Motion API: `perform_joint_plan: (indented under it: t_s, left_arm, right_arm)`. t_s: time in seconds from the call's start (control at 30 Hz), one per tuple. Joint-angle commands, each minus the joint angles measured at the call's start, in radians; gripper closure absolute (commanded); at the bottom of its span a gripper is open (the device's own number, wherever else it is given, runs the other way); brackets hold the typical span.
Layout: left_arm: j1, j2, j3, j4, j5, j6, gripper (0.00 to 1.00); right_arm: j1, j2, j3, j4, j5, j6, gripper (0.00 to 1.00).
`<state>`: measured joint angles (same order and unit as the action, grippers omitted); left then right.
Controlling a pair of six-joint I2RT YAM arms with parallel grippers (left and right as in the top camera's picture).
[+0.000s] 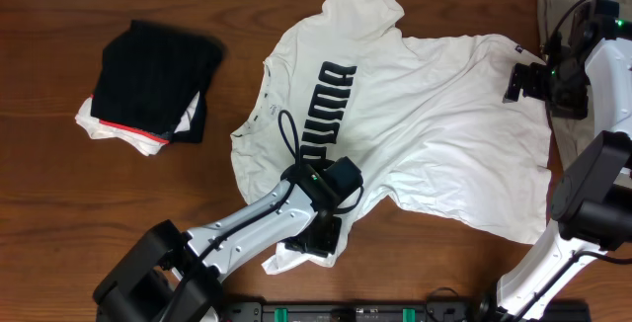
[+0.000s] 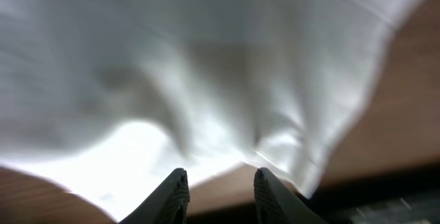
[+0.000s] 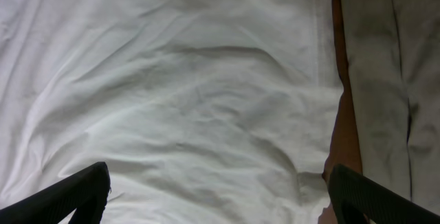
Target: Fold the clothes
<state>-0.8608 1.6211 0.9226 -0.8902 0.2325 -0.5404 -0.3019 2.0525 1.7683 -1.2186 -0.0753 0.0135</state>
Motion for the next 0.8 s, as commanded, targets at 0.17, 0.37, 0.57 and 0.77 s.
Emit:
perform_joint_plan:
  t_s: [0.17, 0.37, 0.57, 0.77]
  left_arm:
    - [0.012, 0.019, -0.032, -0.002, -0.247, -0.107, 0.66]
    - [0.043, 0.050, -0.046, 0.018, -0.272, -0.109, 0.66]
    - [0.100, 0.113, -0.048, 0.036, -0.315, -0.108, 0.66]
    - [0.202, 0.150, -0.048, 0.043, -0.347, -0.092, 0.66]
  right_arm:
    - [0.001, -0.027, 0.018, -0.001, -0.004, 0.000, 0.01]
    - [0.001, -0.027, 0.018, -0.001, -0.004, 0.000, 0.01]
    - [0.001, -0.027, 0.018, -0.001, -0.004, 0.000, 0.01]
    - [0.001, -0.027, 0.018, -0.001, -0.004, 0.000, 0.01]
